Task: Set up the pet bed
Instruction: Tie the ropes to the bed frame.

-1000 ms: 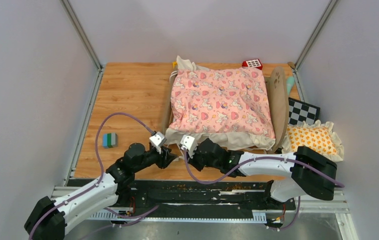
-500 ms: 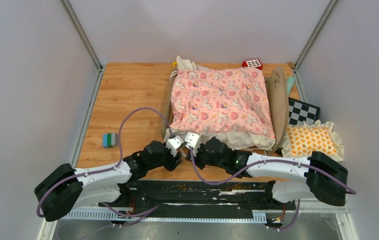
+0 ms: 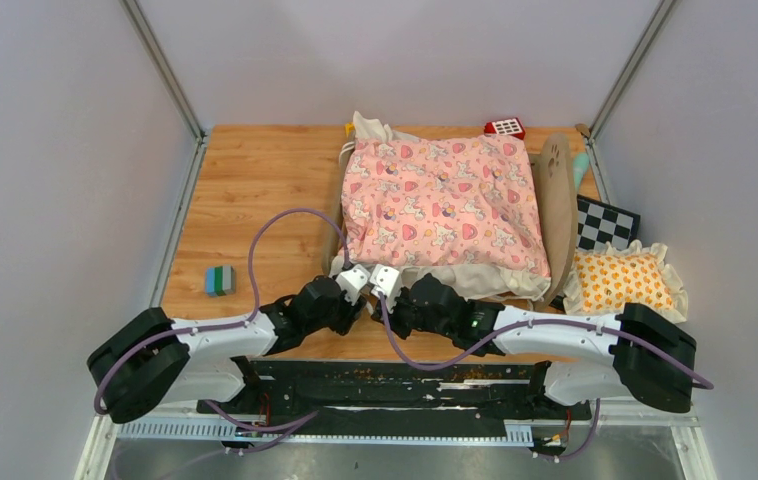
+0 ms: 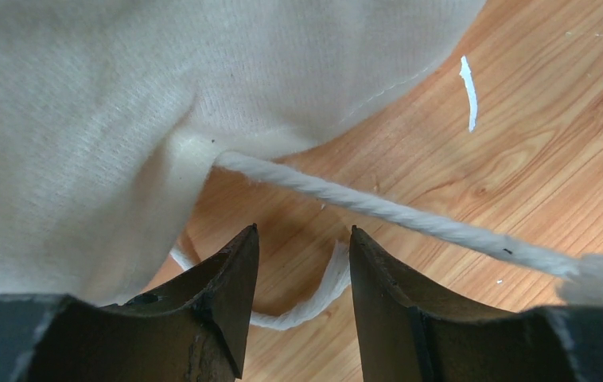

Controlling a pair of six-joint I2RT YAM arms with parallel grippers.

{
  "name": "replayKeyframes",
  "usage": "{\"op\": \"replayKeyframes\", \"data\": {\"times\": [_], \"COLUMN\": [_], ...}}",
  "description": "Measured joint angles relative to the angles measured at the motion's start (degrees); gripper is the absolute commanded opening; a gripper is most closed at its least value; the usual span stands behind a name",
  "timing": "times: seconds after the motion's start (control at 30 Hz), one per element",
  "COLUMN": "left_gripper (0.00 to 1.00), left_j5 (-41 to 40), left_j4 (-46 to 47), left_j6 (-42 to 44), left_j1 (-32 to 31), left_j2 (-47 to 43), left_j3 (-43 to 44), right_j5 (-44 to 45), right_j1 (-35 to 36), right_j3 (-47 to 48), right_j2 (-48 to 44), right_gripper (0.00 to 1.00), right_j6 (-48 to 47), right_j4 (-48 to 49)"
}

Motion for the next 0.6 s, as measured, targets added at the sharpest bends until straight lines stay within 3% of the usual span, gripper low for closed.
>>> {"op": "replayKeyframes", "data": {"times": [0.43, 0.6], "left_gripper": [0.52, 0.24], "left_j5": [-0.6, -0.5], "left_j4": [-5.1, -6.8], "left_j6": [-6.5, -7.6], "left_j1": [-0.3, -0.3], "left_j2": [-1.9, -1.1], "left_j3": [0.3, 1.6], "right_j5": [-0.2, -0.2], "right_j1": [0.0, 0.0], "right_j3": [0.0, 0.0], "right_j2": [0.0, 0.0], "right_gripper": [0.00, 0.00], "right_j6": [0.0, 0.0], "right_j4": [0.0, 0.0]}}
